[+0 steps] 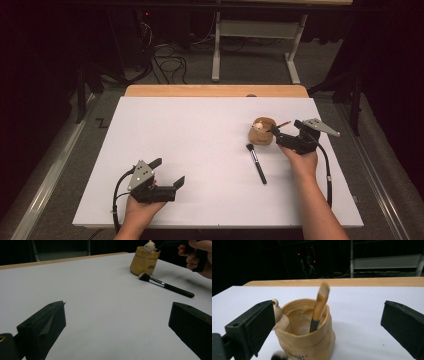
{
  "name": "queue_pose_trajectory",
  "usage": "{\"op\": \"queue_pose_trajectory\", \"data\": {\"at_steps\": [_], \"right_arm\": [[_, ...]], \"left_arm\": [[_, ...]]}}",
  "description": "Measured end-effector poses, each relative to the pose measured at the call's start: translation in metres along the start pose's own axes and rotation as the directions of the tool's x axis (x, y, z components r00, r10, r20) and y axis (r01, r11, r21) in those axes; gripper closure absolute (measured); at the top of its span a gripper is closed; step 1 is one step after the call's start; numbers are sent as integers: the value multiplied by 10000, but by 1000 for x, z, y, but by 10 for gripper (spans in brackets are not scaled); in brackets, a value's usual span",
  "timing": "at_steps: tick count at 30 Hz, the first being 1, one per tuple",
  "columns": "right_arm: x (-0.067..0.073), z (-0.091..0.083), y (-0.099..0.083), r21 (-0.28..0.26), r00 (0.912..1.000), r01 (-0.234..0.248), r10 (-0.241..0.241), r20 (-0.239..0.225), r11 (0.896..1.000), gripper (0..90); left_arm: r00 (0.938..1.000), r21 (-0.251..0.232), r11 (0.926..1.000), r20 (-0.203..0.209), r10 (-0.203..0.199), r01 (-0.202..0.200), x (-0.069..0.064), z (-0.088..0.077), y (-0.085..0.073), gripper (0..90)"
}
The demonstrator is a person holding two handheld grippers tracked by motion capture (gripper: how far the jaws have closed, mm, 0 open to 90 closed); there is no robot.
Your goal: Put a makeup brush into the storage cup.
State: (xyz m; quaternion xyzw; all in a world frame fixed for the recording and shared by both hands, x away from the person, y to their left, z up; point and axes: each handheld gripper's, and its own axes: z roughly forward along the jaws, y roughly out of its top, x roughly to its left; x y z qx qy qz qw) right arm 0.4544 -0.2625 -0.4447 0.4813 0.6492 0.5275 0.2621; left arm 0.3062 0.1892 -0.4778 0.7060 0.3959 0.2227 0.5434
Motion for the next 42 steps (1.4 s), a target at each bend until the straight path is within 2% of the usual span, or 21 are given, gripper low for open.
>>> {"op": "queue_pose_trajectory", "data": {"at_steps": [24,33,42], "right_arm": [[14,-40,-8,-40,9956,833,-834,-431,9965,3],[18,-59,-18,-20,9917,1161,-1160,-546,9932,3],[18,-82,-30,-282,9879,1380,-1396,-681,9900,6]], "left_arm": [[9999,13,10000,-67,83,-83,1,0,1,19],[9999,13,10000,-138,6,-6,4,0,1,19],[9997,16,10000,-234,-68,69,6,-1,0,19]]}}
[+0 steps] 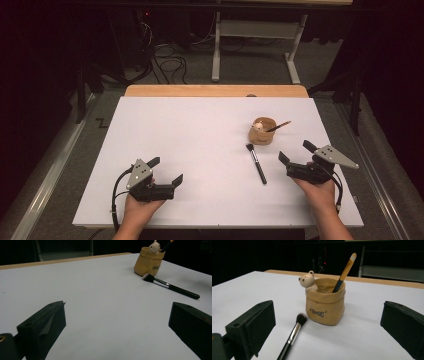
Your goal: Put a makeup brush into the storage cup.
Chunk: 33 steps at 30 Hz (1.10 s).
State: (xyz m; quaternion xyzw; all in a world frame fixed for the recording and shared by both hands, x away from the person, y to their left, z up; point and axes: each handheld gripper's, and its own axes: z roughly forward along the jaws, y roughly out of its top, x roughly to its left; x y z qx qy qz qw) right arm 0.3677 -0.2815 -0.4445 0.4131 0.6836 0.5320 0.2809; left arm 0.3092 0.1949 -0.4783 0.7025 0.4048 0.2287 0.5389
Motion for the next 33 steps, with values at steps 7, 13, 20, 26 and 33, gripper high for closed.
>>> {"op": "queue_pose_trajectory", "data": {"at_steps": [7,13,20,26,33], "right_arm": [[6,-17,-12,-21,9999,171,-171,23,9999,6],[7,-22,-20,-11,9997,236,-236,-6,9997,6],[8,-21,-23,82,9991,407,-407,-87,9991,6],[8,-20,-23,226,9994,326,-324,-76,9992,6],[10,-16,-24,583,9995,299,-303,44,9979,7]], "left_arm": [[9999,20,10000,-153,-80,81,5,-1,-1,19],[9995,151,9999,-325,-61,66,7,0,2,19],[9973,224,9997,-733,-84,101,17,-10,14,19],[9952,531,9980,-894,386,-340,24,-21,12,19],[9971,233,9997,-756,18,0,31,-21,-2,19]]}}
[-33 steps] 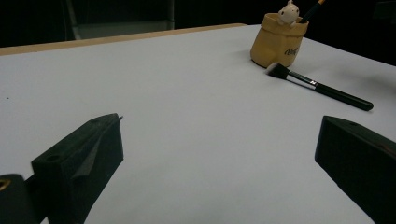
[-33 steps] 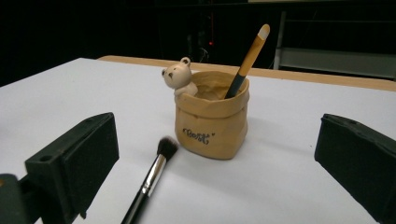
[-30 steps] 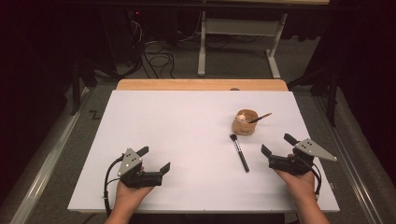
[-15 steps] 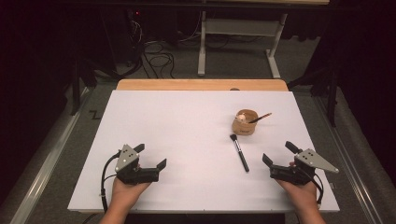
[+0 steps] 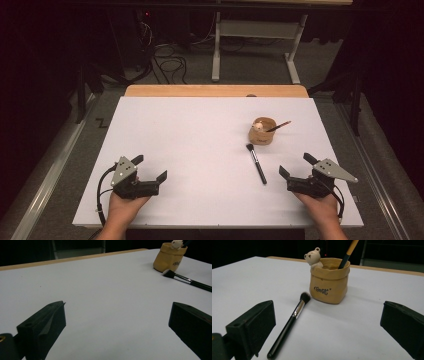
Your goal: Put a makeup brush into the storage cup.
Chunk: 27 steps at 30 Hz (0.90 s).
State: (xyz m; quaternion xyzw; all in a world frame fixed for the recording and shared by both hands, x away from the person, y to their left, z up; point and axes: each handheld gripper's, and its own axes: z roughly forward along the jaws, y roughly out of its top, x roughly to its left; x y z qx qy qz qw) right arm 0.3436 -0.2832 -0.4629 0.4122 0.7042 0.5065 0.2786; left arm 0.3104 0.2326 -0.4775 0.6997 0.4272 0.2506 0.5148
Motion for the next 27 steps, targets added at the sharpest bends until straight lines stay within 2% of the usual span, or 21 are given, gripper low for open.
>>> {"op": "queue_pose_trajectory", "data": {"at_steps": [5,11,15,18,20,22,27], "right_arm": [[2,4,0,66,10000,-39,39,-43,10000,7],[1,6,-2,353,9999,-137,135,46,9993,7],[1,8,0,765,9999,41,-51,133,9971,7],[1,9,-1,1239,9998,27,-48,170,9923,7],[2,11,-3,1601,9995,188,-228,233,9869,7],[2,13,-4,1945,9995,167,-215,225,9808,7],[4,14,-5,2454,9996,105,-164,220,9694,7]], "left_arm": [[9997,23,9997,23,229,-229,0,0,-2,19],[9999,-122,9998,61,134,-133,5,-4,-2,19],[10000,-262,9996,78,42,-40,7,-6,-1,18],[10000,-283,9996,78,-43,45,9,-7,-2,19],[9999,-290,9996,104,-10,13,10,-7,-2,19],[9999,-334,9994,150,-41,46,11,-7,-1,19],[9995,-276,9996,300,58,-50,11,-5,-1,19]]}}
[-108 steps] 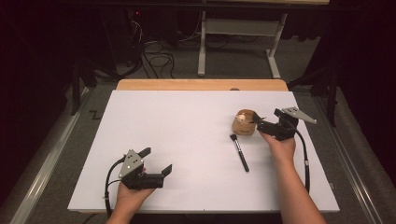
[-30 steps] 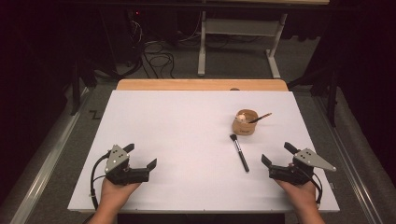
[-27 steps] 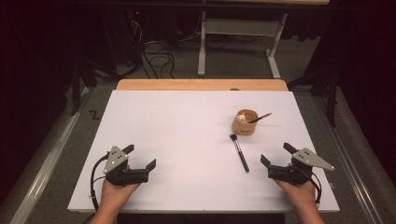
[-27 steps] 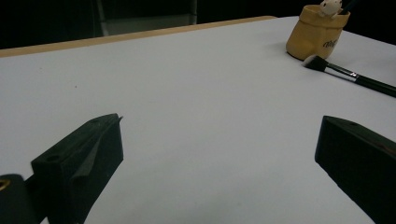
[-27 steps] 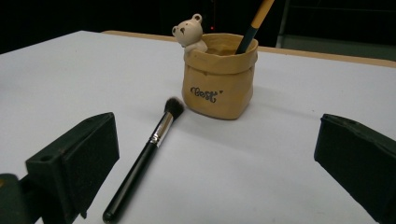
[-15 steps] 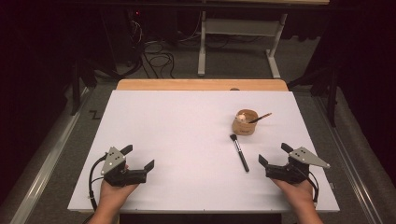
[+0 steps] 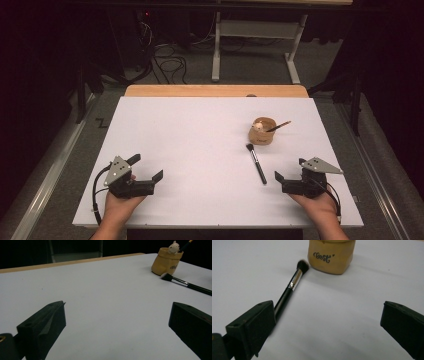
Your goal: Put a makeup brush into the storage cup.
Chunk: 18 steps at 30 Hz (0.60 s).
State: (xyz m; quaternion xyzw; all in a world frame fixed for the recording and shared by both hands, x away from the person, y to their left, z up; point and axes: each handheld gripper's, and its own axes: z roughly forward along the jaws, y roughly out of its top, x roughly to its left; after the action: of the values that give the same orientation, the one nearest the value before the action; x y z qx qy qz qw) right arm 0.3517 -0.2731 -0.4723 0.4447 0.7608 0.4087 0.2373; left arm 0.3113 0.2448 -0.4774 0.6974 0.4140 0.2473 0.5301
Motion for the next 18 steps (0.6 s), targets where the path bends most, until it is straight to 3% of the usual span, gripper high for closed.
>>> {"op": "queue_pose_trajectory", "data": {"at_steps": [4,11,18], "right_arm": [[0,2,1,354,10000,-35,38,-77,9994,12],[-6,3,9,1085,9997,-242,238,44,9938,19],[-6,5,16,1671,9999,-145,148,-6,9858,44]], "left_arm": [[9997,-46,9999,198,-117,118,-1,-2,-1,19],[9991,-24,10000,418,65,-64,-5,-2,1,19],[9991,-36,10000,418,40,-39,-6,-1,1,19]]}}
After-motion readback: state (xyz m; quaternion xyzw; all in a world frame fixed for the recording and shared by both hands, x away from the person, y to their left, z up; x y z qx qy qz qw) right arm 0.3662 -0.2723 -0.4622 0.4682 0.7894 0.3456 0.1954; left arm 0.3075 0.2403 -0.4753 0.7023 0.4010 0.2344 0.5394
